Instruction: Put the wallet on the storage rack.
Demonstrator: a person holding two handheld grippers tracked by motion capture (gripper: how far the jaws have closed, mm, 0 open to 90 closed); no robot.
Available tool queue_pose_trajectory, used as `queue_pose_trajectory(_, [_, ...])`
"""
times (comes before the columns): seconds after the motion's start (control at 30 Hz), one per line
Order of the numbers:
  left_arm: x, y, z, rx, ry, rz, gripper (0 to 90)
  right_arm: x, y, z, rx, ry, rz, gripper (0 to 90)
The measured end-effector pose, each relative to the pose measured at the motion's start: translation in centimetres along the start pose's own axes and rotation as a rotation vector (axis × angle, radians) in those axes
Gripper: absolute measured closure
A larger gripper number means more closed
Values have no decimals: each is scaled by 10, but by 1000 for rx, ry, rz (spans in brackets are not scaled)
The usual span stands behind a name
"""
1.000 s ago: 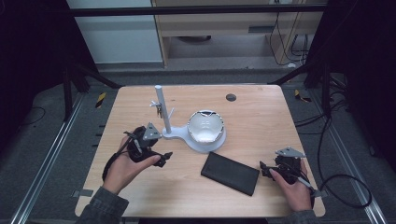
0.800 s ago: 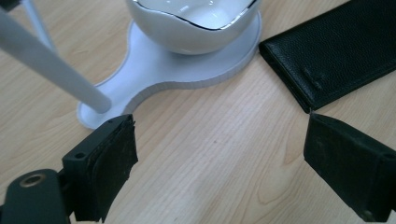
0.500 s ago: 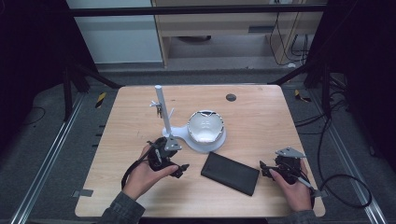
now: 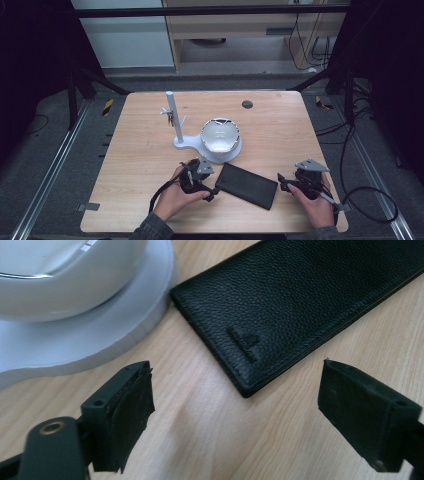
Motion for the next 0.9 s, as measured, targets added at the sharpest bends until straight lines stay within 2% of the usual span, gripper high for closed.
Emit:
queue_pose_trajectory(0.03, [3, -2, 2, 4, 3, -6, 167, -1, 4, -2, -10, -1, 10, 95])
queue_pose_trajectory(0.13, [10, -8, 4, 13, 26, 2, 231, -6, 9, -5, -32, -25, -8, 143])
queue_pose_trajectory(0.23, [15, -11, 4, 13, 30, -4, 350, -11, 12, -6, -43, -43, -27, 230])
queue_pose_trajectory(0.37, [17, -12, 4, 9, 34, -4, 565, -13, 15, -6, -65, -48, -40, 354])
queue_pose_trajectory(0.47, [17, -12, 4, 15, 35, -6, 704, -13, 17, -6, -80, -51, -55, 421])
queue_pose_trajectory(0.5, [17, -12, 4, 15, 35, -6, 779, -13, 17, -6, -80, -51, -55, 421])
queue_pose_trajectory(0.67, [18, -10, 4, 3, 43, -8, 857, -14, 19, -7, -90, -55, -71, 488])
queue_pose_trajectory(0.9, [21, -5, 2, -15, 72, -11, 895, -14, 21, -6, -101, -54, -83, 493])
Point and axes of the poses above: each handheld gripper's, and its own axes: z roughly forward along the jaws, x roughly out of its underside, y roughly to its left, the point moved 10 cm from there along z, roughly forward along the jaws, and after that the axes turned 12 degrees about -y, right-handed, at the moved point
